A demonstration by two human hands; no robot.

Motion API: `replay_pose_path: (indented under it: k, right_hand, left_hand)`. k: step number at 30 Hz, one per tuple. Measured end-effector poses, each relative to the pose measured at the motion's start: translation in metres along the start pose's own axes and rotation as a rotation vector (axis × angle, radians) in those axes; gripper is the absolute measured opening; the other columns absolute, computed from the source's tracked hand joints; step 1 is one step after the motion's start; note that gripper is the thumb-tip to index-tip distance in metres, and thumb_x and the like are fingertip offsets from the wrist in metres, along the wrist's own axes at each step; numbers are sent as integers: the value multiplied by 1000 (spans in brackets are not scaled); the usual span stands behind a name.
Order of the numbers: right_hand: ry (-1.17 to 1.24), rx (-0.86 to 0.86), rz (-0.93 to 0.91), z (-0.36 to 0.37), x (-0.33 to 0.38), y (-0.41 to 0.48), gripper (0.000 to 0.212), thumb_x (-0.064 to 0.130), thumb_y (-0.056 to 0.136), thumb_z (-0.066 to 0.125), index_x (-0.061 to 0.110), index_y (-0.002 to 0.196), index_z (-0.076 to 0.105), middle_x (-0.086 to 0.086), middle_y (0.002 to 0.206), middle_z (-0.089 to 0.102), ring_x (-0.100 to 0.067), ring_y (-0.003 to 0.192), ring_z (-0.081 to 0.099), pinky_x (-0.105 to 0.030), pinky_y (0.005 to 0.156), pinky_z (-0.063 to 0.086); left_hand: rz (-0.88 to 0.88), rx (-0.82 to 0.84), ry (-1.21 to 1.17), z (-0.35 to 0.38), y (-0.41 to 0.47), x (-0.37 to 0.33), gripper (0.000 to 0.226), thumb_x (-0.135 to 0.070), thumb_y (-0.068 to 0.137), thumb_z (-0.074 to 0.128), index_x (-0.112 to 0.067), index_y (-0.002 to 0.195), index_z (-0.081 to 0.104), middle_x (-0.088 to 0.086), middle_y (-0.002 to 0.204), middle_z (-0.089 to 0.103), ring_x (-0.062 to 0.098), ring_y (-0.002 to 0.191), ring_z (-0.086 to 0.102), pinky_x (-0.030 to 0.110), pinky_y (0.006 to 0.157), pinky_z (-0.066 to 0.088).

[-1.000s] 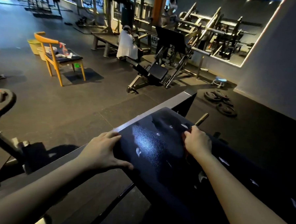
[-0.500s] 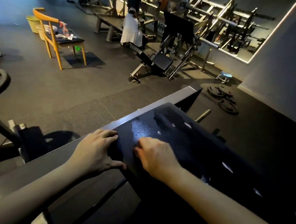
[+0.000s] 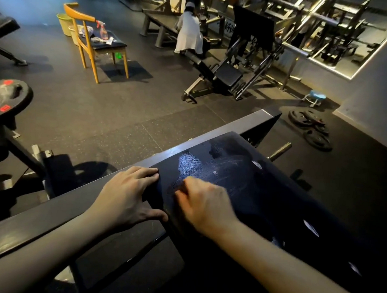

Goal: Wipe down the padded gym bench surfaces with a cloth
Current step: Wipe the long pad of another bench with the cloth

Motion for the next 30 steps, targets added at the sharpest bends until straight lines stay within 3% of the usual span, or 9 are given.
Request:
replay_pose_path:
  k: [4,6,8,11,13,19,24,26,30]
  right_hand:
    - [-240,51,520,-27,-144,40,28,37,104,46,11,113,54,-19,115,69,-38,107,67,-43,86,50]
    - [-206,-23,671,-37,-162,52,28,32,104,49,7,117,53,-22,120,67,-42,113,64,-44,91,49]
    - [-114,-23,566,-24,-111,57,25,32,104,49,10,114,53,-19,116,68,-39,108,65,-42,85,49]
    - [39,108,172,4,5,15,18,35,101,50,17,100,54,-9,95,69,-32,86,68,-39,67,49]
    - [-29,45,33,0,9,1,19,39,98,51,20,96,53,-4,88,69,-29,79,69,-35,61,48]
    - [-222,-21,648,-36,-154,48,27,33,104,48,9,114,54,-22,116,69,-41,108,66,-45,89,50]
    - [31,101,177,1,-1,13,21,38,101,49,18,100,54,-10,94,70,-35,85,68,-40,67,47]
    - [1,94,55,2,2,0,21,40,100,48,21,98,53,-5,90,70,-31,81,69,-37,62,44]
    - [-266,61,437,-20,-137,40,23,38,105,42,17,110,51,-14,109,71,-36,101,69,-40,79,50]
  left_hand:
    - [3,-3,-11,1,2,1,119,-100,54,52,-14,135,67,-5,144,60,17,132,55,37,106,47]
    - [-6,-1,-25,1,3,0,120,-100,52,52,-15,136,67,-7,145,59,17,133,54,38,107,47]
    - [-11,-11,-36,2,3,2,120,-99,51,53,-16,136,66,-7,145,59,16,133,54,37,107,47]
    - [12,-9,-14,1,1,0,116,-98,56,53,-17,138,65,-6,145,59,18,133,54,39,106,48]
    - [21,-25,-2,0,0,0,113,-97,59,53,-17,137,65,-5,145,60,19,132,55,40,105,49]
    - [4,-3,-26,3,3,1,117,-99,54,53,-16,135,67,-7,144,60,17,132,55,37,107,48]
    - [21,-6,-2,2,2,1,116,-99,57,52,-17,138,65,-7,145,59,17,132,55,36,105,47]
    - [29,-12,17,1,2,2,115,-99,59,52,-17,138,65,-6,145,59,18,131,55,37,104,48]
    - [28,-22,2,2,4,3,113,-98,57,56,-15,133,69,-6,141,63,18,127,59,37,102,51]
Point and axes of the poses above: each hand's wrist, its own y-axis towards the middle knuckle, its own z-axis out of the palm, x = y × z, the point moved 5 cm from there along y, towards the middle knuckle
